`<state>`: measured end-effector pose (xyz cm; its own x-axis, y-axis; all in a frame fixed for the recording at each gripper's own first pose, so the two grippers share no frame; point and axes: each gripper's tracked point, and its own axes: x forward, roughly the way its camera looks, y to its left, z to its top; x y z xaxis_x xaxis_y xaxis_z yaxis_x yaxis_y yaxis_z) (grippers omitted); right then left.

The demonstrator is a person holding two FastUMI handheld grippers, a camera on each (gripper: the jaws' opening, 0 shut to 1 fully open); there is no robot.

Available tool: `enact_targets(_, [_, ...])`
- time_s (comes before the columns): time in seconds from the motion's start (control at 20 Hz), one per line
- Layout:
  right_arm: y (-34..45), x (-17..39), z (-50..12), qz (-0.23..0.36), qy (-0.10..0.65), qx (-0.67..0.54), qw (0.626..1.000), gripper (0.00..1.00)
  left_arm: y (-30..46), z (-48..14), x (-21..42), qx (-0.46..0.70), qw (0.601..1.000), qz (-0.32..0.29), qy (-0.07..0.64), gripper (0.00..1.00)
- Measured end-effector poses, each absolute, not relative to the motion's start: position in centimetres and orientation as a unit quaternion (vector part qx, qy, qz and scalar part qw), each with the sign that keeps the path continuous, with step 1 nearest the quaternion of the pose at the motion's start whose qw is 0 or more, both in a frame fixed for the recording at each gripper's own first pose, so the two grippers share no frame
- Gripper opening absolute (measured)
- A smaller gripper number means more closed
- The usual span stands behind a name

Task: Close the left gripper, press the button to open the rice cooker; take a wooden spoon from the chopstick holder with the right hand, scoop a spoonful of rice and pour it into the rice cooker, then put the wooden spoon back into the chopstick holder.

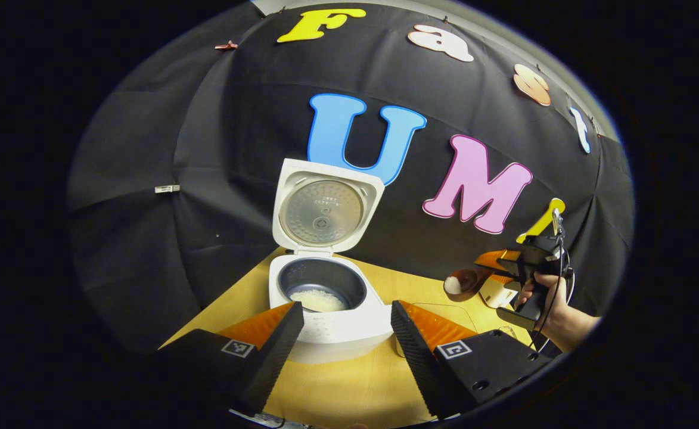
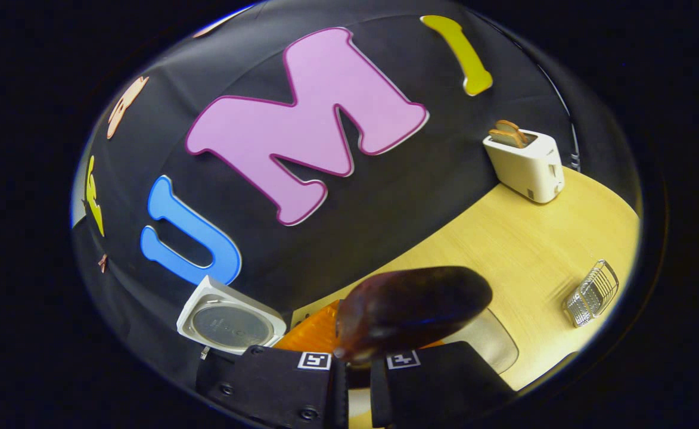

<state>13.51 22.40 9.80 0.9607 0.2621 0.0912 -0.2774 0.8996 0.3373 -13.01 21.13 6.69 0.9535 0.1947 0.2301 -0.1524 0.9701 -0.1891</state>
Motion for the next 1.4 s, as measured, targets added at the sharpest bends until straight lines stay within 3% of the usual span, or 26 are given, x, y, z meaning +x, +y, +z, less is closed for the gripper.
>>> enact_targets(0.05, [23.5,13.5,10.1,0.145,-0.022,0.172,0.974,0.07,21.6,6.8,-13.2,-0.09,0.984,0.091,-0.127,0.95])
enact_targets(0.15, [25.9,13.6,10.6,0.158,-0.027,0.153,0.975,0.07,22.8,6.7,-13.5,-0.098,0.982,0.099,-0.129,0.95])
enact_targets(0.2, [26.9,13.8,10.6,0.161,-0.026,0.139,0.977,0.07,23.3,6.6,-13.6,-0.099,0.981,0.103,-0.13,0.91])
enact_targets(0.25, [28.2,13.9,10.4,0.166,-0.025,0.129,0.977,0.07,23.9,6.8,-13.8,-0.101,0.98,0.107,-0.132,0.95])
enact_targets(0.4, [32.2,14.4,10.1,0.187,-0.017,0.122,0.975,0.07,25.3,6.9,-14.4,-0.107,0.979,0.113,-0.135,0.95])
enact_targets(0.45, [33.4,14.5,9.9,0.192,-0.014,0.119,0.974,0.19,25.7,7.1,-14.4,-0.107,0.978,0.116,-0.136,0.95])
enact_targets(0.55, [35.8,14.8,9.1,0.202,-0.006,0.111,0.973,0.19,26.9,7.2,-14.6,-0.105,0.977,0.126,-0.134,0.95])
enact_targets(0.6, [37.0,14.9,8.7,0.208,-0.002,0.106,0.972,0.07,27.5,7.1,-14.7,-0.104,0.977,0.13,-0.133,0.95])
enact_targets(0.7, [39.0,15.3,7.8,0.217,0.004,0.095,0.972,0.07,28.6,7.2,-14.8,-0.108,0.976,0.136,-0.133,0.91])
enact_targets(0.75, [40.0,15.5,7.2,0.221,0.007,0.087,0.971,0.07,29.1,7.1,-14.9,-0.111,0.975,0.138,-0.132,0.95])
enact_targets(0.9, [42.9,16.2,5.8,0.232,0.014,0.055,0.971,0.07,30.6,6.8,-15.0,-0.122,0.973,0.147,-0.13,0.95])
enact_targets(0.95, [43.9,16.5,5.3,0.235,0.013,0.041,0.971,0.07,31.0,6.9,-15.1,-0.126,0.972,0.15,-0.13,0.91])
enact_targets(1.0, [44.8,16.8,4.8,0.239,0.014,0.025,0.971,0.07,31.5,6.8,-15.1,-0.128,0.971,0.152,-0.13,0.95])
enact_targets(1.05, [45.5,16.8,4.4,0.243,0.014,0.006,0.97,0.07,31.8,6.8,-15.2,-0.131,0.971,0.155,-0.13,0.91])
enact_targets(1.4, [49.4,17.4,0.6,0.268,-0.032,-0.193,0.943,0.07,33.5,6.5,-15.0,-0.139,0.968,0.166,-0.127,0.95])
